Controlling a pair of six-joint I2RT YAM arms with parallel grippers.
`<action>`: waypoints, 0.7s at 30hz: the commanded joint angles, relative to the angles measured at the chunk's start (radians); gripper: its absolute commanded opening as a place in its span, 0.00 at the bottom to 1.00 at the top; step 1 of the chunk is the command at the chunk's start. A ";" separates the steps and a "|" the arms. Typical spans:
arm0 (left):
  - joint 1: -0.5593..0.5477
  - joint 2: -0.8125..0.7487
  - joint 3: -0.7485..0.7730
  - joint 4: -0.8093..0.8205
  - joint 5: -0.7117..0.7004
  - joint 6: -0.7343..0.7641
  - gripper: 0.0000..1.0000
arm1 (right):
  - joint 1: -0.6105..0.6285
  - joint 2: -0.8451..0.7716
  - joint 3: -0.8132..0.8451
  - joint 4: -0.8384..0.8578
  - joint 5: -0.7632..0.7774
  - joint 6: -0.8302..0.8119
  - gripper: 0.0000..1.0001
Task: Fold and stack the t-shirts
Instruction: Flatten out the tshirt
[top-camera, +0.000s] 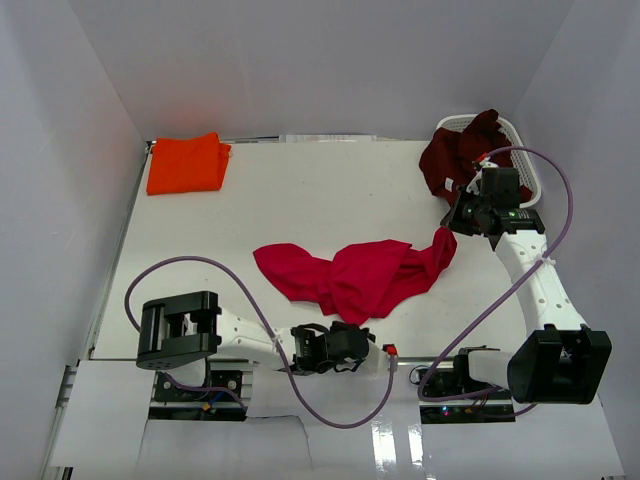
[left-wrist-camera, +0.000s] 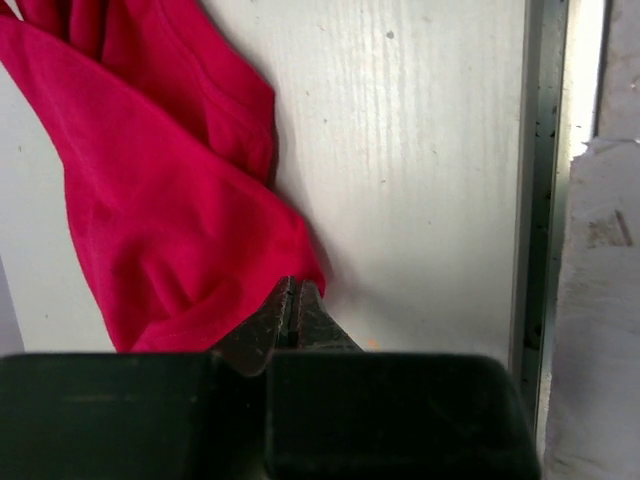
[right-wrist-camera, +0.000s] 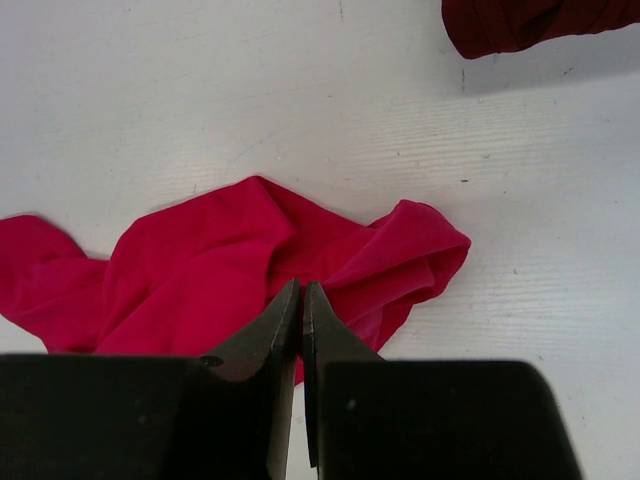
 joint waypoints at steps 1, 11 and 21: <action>0.003 -0.011 0.031 0.011 -0.035 -0.017 0.00 | -0.006 -0.019 -0.008 0.029 -0.015 -0.011 0.08; 0.003 -0.121 -0.024 0.008 -0.014 -0.020 0.51 | -0.007 -0.017 -0.006 0.029 -0.020 -0.011 0.08; 0.003 -0.164 -0.061 -0.006 0.026 -0.020 0.59 | -0.007 -0.017 -0.004 0.028 -0.018 -0.011 0.08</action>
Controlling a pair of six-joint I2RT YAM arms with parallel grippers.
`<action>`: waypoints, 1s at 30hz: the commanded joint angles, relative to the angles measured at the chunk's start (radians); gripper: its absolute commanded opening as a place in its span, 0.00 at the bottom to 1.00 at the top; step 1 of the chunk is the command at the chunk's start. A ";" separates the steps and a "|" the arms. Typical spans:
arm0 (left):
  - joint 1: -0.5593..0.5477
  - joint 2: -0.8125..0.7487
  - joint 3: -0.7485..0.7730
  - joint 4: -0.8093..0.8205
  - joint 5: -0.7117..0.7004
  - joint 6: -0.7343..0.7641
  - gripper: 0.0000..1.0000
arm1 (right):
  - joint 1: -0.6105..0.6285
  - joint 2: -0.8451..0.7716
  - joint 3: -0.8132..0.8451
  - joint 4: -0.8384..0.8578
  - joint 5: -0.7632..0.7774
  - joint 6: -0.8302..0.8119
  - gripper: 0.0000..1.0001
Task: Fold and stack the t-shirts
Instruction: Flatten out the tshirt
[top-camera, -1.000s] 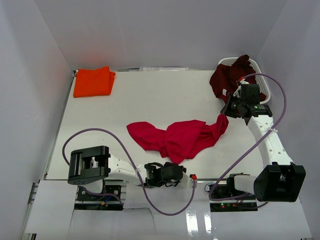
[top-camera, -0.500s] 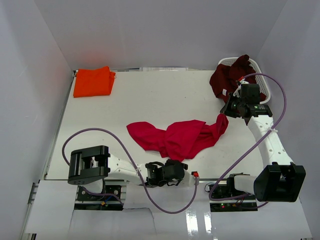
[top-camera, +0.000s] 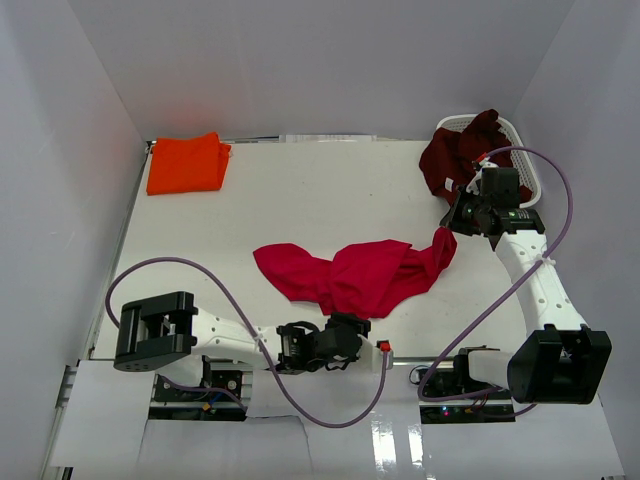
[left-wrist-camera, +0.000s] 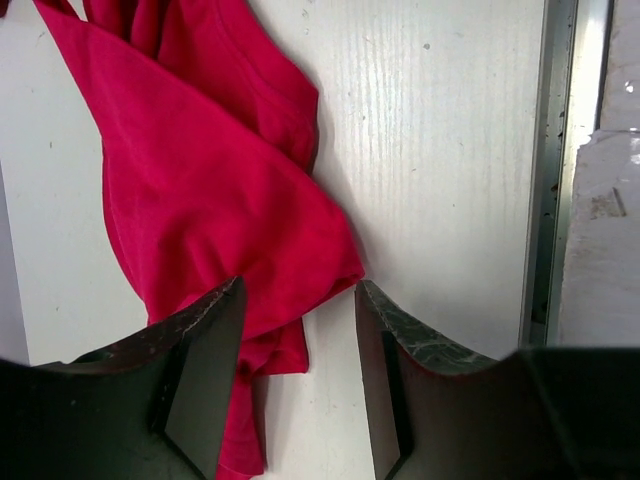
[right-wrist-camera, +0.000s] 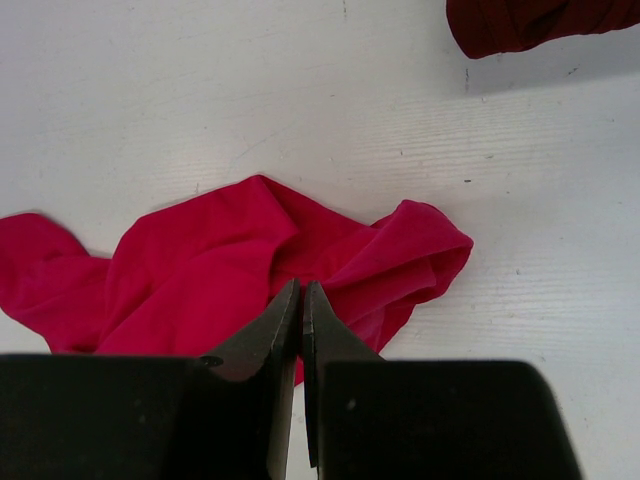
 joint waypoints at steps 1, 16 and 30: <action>0.002 -0.050 -0.027 0.000 0.027 -0.006 0.59 | -0.007 -0.017 -0.004 0.029 -0.012 -0.011 0.08; -0.004 0.024 -0.011 0.000 -0.014 -0.027 0.56 | -0.009 -0.009 -0.003 0.029 -0.015 -0.011 0.08; -0.010 0.091 0.008 0.007 -0.034 -0.040 0.54 | -0.009 -0.006 -0.004 0.030 -0.019 -0.014 0.08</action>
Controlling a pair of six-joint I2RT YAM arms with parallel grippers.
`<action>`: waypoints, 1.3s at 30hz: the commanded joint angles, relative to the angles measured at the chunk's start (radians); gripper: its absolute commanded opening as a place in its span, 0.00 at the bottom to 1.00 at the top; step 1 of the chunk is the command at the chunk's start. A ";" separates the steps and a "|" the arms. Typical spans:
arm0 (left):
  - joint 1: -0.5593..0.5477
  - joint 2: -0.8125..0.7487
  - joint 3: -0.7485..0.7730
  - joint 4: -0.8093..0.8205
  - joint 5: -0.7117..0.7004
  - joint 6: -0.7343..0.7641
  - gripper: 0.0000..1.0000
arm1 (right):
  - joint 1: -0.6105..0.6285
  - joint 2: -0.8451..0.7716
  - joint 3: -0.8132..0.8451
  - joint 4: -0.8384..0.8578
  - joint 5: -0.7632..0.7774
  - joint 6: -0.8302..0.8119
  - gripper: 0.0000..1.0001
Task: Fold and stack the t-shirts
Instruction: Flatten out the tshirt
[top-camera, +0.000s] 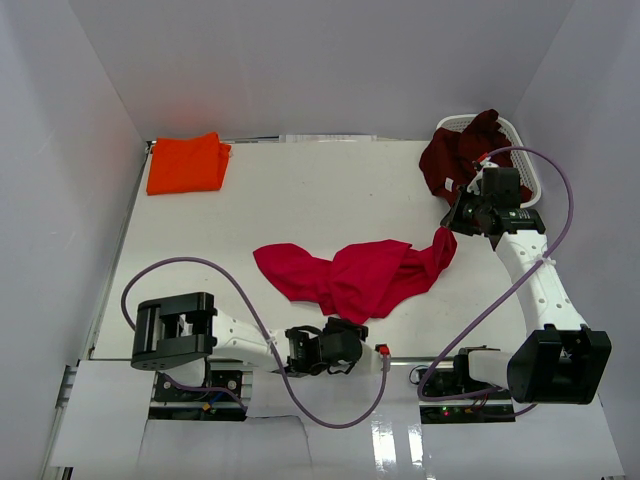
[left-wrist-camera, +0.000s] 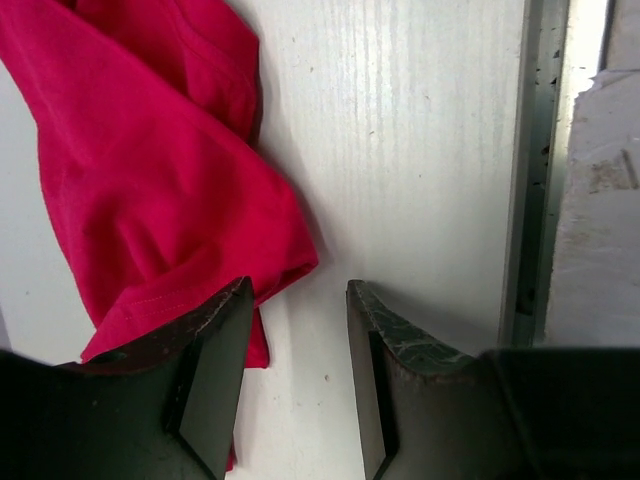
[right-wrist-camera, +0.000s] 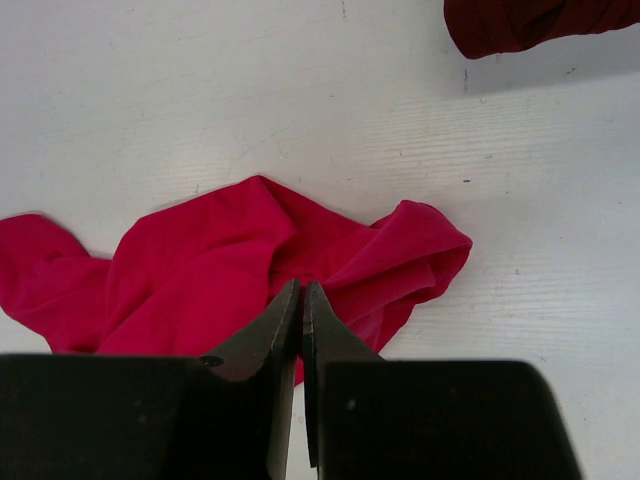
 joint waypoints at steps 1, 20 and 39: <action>-0.006 0.018 0.027 0.008 -0.017 -0.014 0.53 | -0.002 -0.006 -0.003 0.030 -0.017 -0.014 0.08; -0.006 0.090 0.038 0.024 -0.042 -0.040 0.40 | -0.002 -0.006 -0.015 0.035 -0.013 -0.017 0.08; -0.005 0.090 0.048 0.039 -0.046 -0.062 0.00 | -0.004 -0.009 -0.017 0.033 -0.020 -0.016 0.08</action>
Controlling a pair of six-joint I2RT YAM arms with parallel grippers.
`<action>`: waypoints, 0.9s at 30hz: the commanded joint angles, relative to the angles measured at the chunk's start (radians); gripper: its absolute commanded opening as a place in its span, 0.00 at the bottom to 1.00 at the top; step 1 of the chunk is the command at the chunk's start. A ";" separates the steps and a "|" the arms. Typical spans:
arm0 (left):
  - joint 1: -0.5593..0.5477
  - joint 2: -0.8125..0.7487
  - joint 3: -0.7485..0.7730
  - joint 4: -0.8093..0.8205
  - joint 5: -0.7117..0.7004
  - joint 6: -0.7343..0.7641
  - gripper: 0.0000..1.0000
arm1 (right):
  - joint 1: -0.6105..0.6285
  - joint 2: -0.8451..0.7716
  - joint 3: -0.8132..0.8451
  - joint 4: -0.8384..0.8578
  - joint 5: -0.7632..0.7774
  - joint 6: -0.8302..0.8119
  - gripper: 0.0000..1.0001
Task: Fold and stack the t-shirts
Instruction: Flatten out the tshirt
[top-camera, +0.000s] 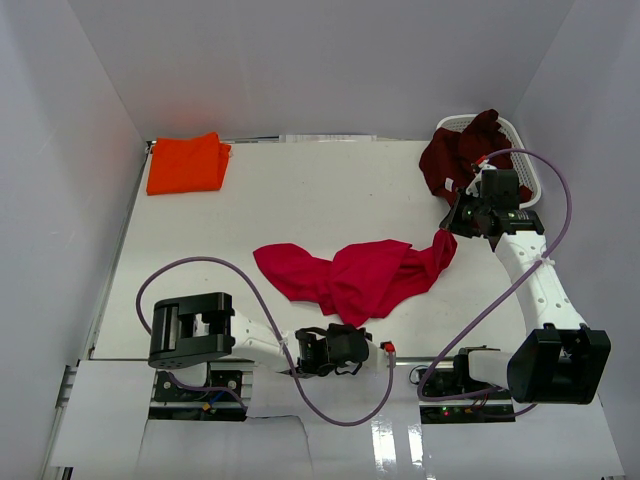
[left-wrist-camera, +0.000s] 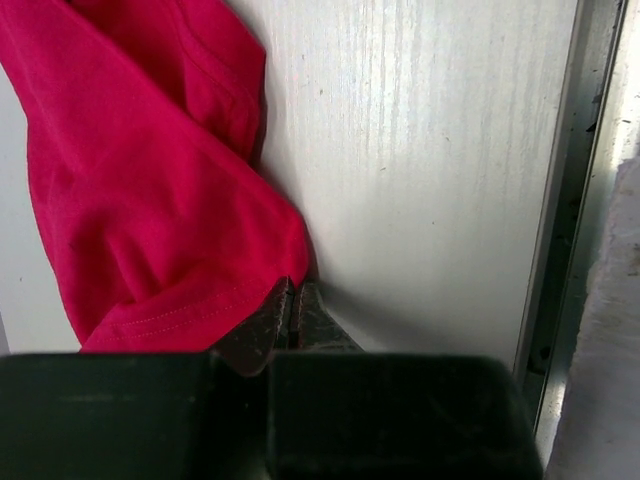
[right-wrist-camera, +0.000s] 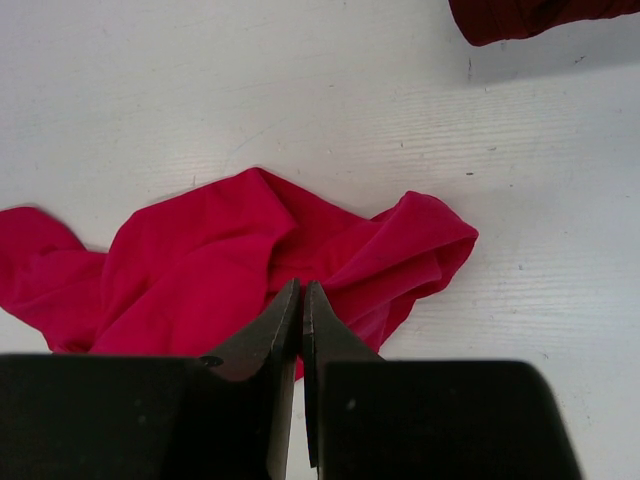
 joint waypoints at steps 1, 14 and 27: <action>0.001 -0.030 0.017 -0.015 0.004 -0.038 0.00 | -0.004 -0.009 -0.003 0.032 -0.014 -0.012 0.08; 0.091 -0.131 0.214 -0.254 -0.077 -0.363 0.00 | -0.002 -0.012 0.034 0.012 -0.047 -0.020 0.08; 0.390 -0.310 0.319 -0.419 0.001 -0.627 0.00 | 0.015 0.067 0.223 -0.089 0.048 -0.035 0.08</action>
